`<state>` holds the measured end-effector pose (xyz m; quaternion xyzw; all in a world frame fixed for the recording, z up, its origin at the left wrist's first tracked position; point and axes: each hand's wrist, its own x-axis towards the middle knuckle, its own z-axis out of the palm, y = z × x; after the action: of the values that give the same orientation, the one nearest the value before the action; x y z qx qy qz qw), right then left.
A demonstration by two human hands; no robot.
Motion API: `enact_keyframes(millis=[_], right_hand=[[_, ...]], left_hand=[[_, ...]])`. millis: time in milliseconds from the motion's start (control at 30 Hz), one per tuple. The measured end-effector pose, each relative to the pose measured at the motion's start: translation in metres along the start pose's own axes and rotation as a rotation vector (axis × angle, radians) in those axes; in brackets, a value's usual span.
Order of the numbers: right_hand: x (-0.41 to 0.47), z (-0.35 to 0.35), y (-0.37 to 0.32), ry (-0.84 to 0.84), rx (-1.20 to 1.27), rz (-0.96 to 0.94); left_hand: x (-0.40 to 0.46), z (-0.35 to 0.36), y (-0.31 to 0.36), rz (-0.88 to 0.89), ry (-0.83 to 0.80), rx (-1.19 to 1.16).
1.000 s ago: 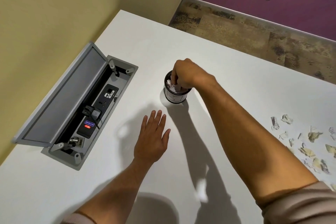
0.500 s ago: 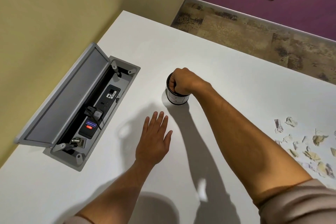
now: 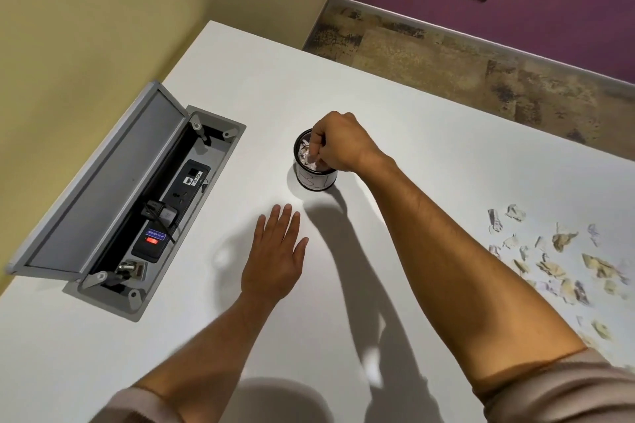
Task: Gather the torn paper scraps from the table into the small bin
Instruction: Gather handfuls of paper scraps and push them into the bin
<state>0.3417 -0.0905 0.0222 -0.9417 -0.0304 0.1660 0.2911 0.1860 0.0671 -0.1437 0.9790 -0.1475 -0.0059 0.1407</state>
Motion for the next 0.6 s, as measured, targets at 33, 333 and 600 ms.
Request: enact_keyframes(millis=[33, 333, 600], right_hand=[[-0.008, -0.002, 0.002, 0.045, 0.045, -0.005], [-0.124, 0.006, 0.052, 0.418, 0.375, 0.094], [-0.256, 0.060, 0.117, 0.461, 0.456, 0.343]], left_hand=[[-0.001, 0.000, 0.000, -0.001, -0.003, 0.006], [0.005, -0.017, 0.007, -0.034, -0.150, 0.090], [-0.052, -0.013, 0.064, 0.148, -0.267, -0.215]])
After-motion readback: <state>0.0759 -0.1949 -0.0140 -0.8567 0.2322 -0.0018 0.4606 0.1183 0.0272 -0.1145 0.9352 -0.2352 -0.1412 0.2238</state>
